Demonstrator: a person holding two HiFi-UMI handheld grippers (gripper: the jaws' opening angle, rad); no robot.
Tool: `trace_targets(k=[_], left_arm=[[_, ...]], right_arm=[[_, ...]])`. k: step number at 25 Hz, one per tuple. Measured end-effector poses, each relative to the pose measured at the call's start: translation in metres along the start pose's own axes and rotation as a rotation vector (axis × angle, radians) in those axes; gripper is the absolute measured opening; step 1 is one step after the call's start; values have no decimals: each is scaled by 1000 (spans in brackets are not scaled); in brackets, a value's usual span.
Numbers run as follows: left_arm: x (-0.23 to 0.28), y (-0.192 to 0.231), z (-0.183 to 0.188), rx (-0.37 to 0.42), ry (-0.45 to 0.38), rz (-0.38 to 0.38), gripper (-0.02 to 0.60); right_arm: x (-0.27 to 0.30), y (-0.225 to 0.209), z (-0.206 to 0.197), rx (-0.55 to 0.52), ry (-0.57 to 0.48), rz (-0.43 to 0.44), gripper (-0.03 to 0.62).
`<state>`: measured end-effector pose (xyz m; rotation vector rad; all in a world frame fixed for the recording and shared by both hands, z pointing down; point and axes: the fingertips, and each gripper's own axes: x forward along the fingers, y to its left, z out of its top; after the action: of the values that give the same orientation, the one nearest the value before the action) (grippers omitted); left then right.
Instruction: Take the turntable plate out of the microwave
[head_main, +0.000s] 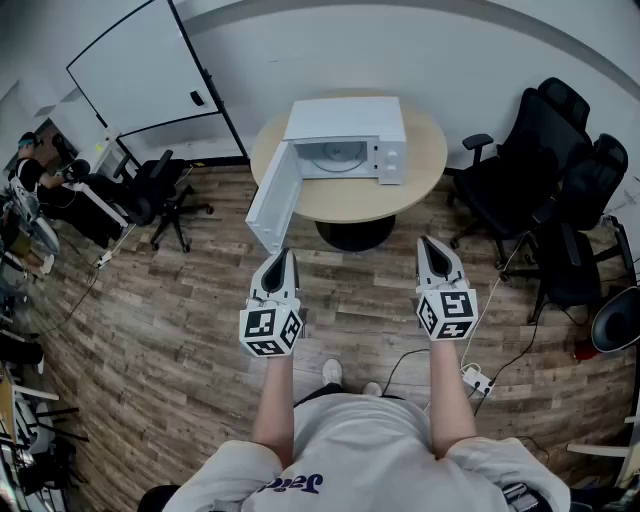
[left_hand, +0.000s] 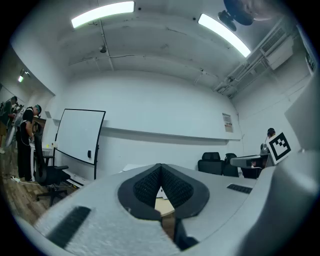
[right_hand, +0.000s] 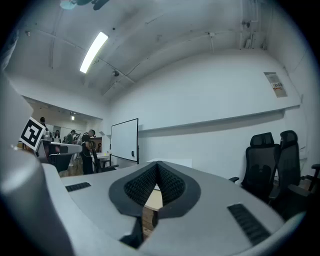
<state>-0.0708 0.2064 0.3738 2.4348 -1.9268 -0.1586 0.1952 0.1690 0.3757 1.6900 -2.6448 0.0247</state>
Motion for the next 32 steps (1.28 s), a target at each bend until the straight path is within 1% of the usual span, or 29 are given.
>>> trace_targets(k=[3,8,12,16,19,24,28,32], left_arm=[[-5,-6,-2,-19,0,1,12],[-9,-22,0,-5,-3,-16,12],[-11,-28,-2,6,4,-17,12],[-10,-38,-6,19,13,-23,12],[-7,-35,-10,26,25,-9,12],[11,-22,-30,5,64,11,12],[35,-14,-41,-6,71,-5,12],[67,-3,-41,-26,66,-13,12]], right_arm=[[-8,-2,-1,29,-5,-4,14],[-15,-2,-8,110,1,12,15],[-18,1,-16,119,10,19,15],[-17,-5,-17,128,12,0,16],[-12,-4,-19,136,13,1,17],[9,-1,-31,147,27,-1,17],[33,3,-40,142,48,13,17],[63,7,-37,120,55,37,17]])
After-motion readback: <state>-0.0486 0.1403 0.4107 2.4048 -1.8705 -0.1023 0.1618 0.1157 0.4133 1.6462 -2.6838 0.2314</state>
